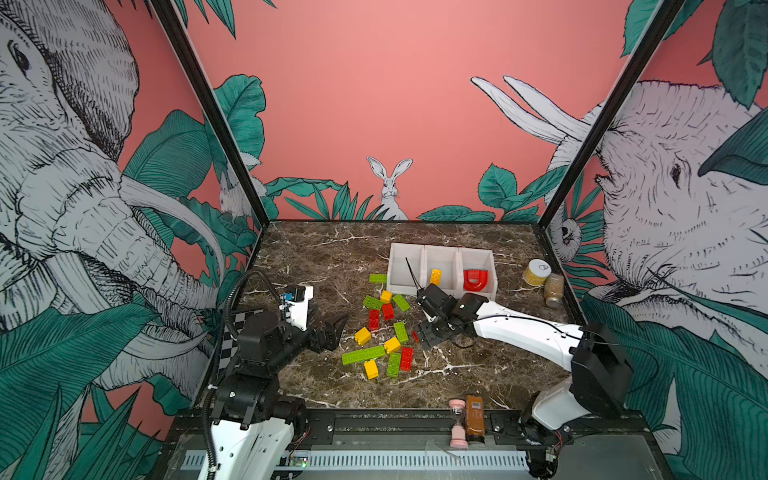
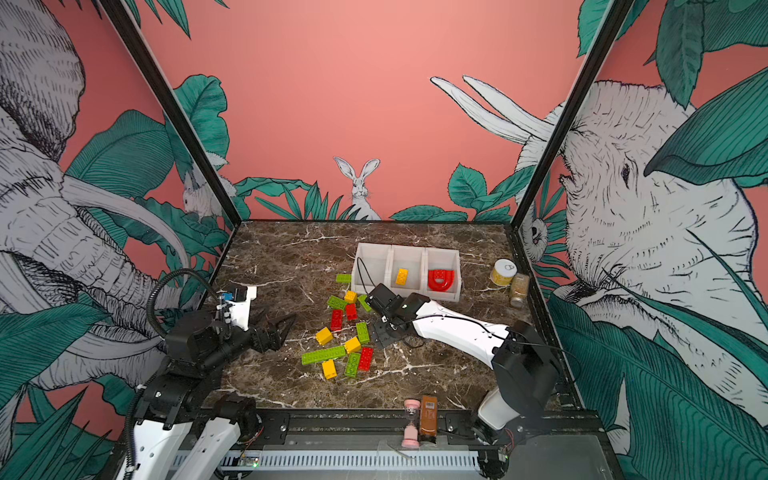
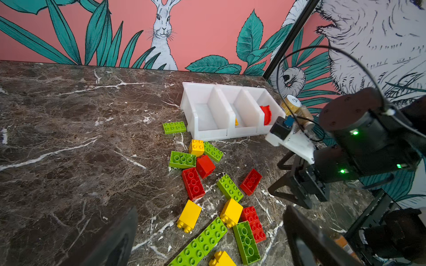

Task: Sort the legos into containers by color
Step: 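Move the right gripper back down to a red 2x3 brick, then close the right gripper on the red brick and lift it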

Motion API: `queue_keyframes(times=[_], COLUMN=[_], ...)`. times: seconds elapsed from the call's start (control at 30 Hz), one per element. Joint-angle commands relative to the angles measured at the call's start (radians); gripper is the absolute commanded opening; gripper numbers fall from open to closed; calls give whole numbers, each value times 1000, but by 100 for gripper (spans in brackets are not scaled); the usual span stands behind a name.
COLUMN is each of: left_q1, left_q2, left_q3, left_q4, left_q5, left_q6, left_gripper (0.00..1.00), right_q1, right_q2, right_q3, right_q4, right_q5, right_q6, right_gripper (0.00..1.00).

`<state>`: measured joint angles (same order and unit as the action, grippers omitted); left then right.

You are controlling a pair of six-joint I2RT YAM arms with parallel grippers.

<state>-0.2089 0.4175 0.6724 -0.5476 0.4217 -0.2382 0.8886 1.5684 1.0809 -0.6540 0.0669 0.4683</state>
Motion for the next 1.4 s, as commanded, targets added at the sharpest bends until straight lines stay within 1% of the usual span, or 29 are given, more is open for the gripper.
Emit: queue_keyframes(times=[0.0,0.23,0.3,0.47,0.67,0.8,0.93,1.27,1.37], left_q1=[1,0,1,0,0,0,-1,-1,-1], left_q2=[1,-15,-20,-17,-1,-3,-5,7,10], left_q3=[19,-13,-16,0,-1,-2,-2,-4,-5], left_q4=[12,36,27,-5,2,0,0,8,8], left_q5=[36,55,55,57,56,45,42,39,36], left_q6=[-34,-38,-37,-5,-2,-3,-4,-6,-5], left_gripper=[99,99,99,99,99,99,99,99,99], right_q1=[6,4,4,3,1,-9,-22,-33,-38], right_q2=[58,147,153,164,199,199,182,153,141], right_q3=[5,42,31,2,1,-19,-56,-76,-65], right_q4=[56,54,70,160,176,182,218,244,228], right_q5=[11,37,42,0,4,6,-4,-3,5], right_q6=[13,9,17,33,41,37,52,55,48], right_gripper=[84,85,86,86,85,83,79,57,54])
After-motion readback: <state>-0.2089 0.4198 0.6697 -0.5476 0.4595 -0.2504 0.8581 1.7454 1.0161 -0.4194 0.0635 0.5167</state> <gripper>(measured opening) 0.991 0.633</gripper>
